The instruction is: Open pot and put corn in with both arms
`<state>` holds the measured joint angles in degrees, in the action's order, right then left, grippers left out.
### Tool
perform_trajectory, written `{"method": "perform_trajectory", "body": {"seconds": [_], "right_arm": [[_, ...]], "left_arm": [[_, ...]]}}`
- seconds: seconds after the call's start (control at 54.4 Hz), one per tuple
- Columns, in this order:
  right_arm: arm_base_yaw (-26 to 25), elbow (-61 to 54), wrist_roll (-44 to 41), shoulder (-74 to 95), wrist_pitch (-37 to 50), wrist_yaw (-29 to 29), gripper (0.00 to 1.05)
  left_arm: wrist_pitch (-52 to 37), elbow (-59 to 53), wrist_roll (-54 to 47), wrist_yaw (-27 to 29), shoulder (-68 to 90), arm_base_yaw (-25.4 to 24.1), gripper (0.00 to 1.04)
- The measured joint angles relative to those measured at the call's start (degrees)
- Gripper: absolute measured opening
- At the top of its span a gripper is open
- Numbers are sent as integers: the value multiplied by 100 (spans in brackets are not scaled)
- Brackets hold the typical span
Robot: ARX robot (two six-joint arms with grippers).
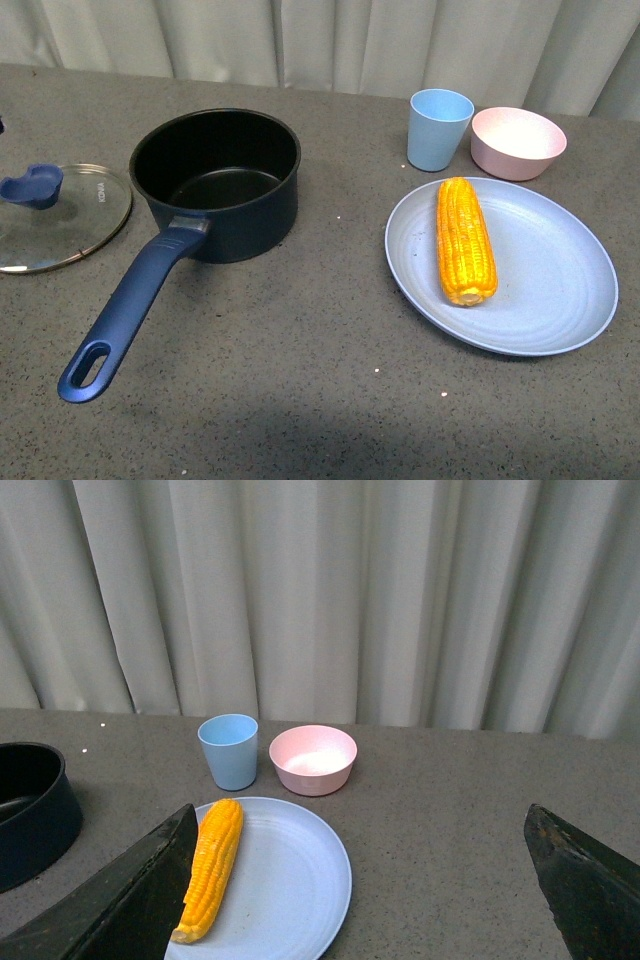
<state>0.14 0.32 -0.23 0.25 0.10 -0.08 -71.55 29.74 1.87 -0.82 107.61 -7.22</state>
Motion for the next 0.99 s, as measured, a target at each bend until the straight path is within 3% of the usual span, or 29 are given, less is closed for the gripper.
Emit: {"method": "perform_trajectory", "body": {"seconds": [0.055,0.11,0.478,0.552,0.625,0.736,0.993], "right_arm": [[0,0,0,0,0,7,96],[-2,0,0,0,0,-2,96],[0,0,0,0,0,0,96],[-2,0,0,0,0,0,96],[-2,0,0,0,0,0,96],[0,0,0,0,0,2,96],[-2,0,0,0,0,0,96]], "left_arm": [[-487,-369,-42,-446,-262,15,79],[-621,-713,-79,-525,-647,76,68],[-105,-2020,-131,-286,-2452,339,4],[129,-2212,-140,55,-2870,553,4],[431,-2393,-144,55,-3355,704,4],[1279,-2444,-144,74,-4186,719,4],[2208,-2723,-144,81,-5477,719,4]]}}
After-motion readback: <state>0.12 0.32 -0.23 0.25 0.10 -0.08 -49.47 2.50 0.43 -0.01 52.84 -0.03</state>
